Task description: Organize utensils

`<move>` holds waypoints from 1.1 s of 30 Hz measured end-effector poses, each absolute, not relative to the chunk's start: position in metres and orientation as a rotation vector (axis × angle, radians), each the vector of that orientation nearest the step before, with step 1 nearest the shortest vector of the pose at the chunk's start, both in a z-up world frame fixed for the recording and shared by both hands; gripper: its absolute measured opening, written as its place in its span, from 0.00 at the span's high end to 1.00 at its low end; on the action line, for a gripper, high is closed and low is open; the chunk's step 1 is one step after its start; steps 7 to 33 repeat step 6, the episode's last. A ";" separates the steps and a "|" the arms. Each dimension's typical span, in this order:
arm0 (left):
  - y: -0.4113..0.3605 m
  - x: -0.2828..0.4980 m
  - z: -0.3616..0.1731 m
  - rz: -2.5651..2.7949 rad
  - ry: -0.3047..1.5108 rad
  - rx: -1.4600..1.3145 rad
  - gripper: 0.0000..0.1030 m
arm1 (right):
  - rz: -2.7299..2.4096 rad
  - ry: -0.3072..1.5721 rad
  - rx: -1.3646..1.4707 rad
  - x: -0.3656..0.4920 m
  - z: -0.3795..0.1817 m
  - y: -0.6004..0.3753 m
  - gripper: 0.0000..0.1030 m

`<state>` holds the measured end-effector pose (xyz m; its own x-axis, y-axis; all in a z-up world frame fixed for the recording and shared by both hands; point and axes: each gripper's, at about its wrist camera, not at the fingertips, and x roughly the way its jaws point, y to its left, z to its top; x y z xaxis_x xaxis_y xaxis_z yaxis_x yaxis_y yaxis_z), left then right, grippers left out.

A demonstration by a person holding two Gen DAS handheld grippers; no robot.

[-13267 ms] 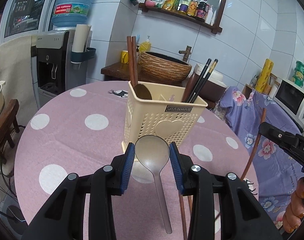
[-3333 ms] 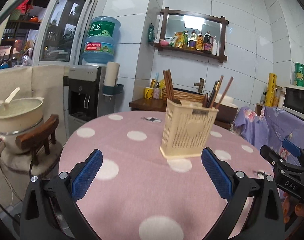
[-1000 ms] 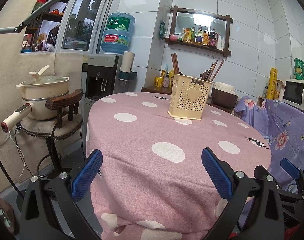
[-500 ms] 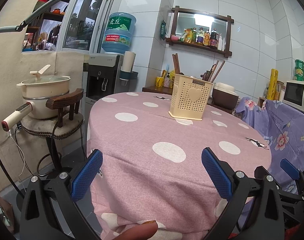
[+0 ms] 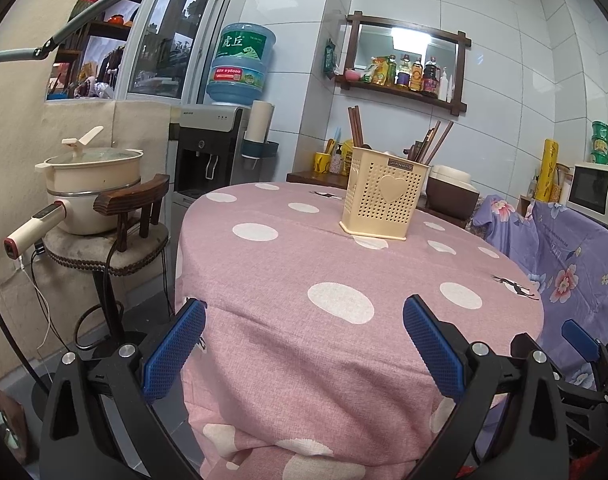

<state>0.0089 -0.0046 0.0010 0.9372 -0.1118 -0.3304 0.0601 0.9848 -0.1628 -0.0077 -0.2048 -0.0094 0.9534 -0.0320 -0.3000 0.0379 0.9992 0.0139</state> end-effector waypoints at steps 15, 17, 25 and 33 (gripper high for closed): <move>-0.005 0.008 0.001 -0.088 0.350 -0.154 0.05 | -0.034 0.305 0.020 -0.008 -0.010 -0.204 0.06; -0.005 0.008 0.001 -0.088 0.350 -0.154 0.05 | -0.034 0.305 0.020 -0.008 -0.010 -0.204 0.06; -0.005 0.008 0.001 -0.088 0.350 -0.154 0.05 | -0.034 0.305 0.020 -0.008 -0.010 -0.204 0.06; -0.005 0.008 0.001 -0.088 0.350 -0.154 0.05 | -0.034 0.305 0.020 -0.008 -0.010 -0.204 0.06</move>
